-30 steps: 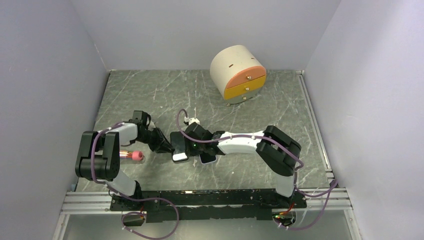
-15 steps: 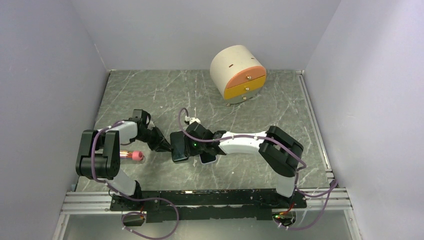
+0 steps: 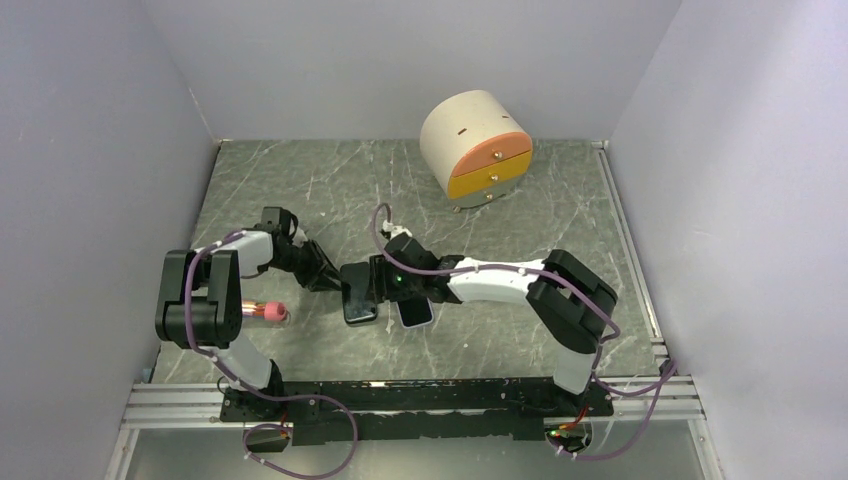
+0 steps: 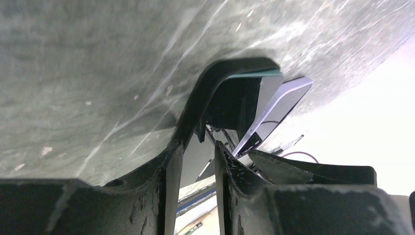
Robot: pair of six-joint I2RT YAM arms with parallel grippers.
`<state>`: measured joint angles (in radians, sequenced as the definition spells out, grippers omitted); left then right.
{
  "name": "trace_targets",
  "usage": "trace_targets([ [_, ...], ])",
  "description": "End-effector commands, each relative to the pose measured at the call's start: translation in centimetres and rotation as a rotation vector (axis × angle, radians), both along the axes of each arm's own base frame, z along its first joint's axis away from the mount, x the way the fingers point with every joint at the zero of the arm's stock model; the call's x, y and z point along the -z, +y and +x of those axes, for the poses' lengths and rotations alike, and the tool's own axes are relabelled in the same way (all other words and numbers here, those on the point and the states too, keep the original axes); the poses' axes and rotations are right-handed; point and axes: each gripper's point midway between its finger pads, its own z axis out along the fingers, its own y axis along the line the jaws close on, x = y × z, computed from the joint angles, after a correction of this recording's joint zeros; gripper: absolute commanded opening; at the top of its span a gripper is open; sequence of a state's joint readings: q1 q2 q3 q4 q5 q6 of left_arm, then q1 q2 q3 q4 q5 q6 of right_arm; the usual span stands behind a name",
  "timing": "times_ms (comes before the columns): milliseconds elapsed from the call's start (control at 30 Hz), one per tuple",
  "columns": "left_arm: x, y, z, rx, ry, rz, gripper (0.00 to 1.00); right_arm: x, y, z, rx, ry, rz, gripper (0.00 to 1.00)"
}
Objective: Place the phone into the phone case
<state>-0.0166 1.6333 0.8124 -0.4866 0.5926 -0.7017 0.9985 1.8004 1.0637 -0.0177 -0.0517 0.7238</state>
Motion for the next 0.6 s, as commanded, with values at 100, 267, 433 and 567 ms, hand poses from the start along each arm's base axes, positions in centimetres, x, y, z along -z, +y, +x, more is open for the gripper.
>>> trace_targets([
  [100, -0.6, -0.4, 1.0, 0.051, 0.001, -0.06, 0.33, -3.2, 2.6, 1.4, -0.029, -0.032, 0.153, 0.6],
  [267, 0.3, 1.1, 0.8, 0.043, 0.037, 0.011, 0.33, -2.7, 3.0, 2.1, 0.0, -0.03, 0.146, 0.71],
  [433, 1.2, 1.3, 0.4, 0.043, 0.082, 0.011, 0.29, -1.4, 3.8, 2.5, 0.007, -0.003, 0.132, 0.76],
  [567, 1.4, 1.0, 0.3, 0.038, 0.085, -0.012, 0.27, -0.6, 4.2, 2.9, 0.041, 0.019, 0.128, 0.77],
])
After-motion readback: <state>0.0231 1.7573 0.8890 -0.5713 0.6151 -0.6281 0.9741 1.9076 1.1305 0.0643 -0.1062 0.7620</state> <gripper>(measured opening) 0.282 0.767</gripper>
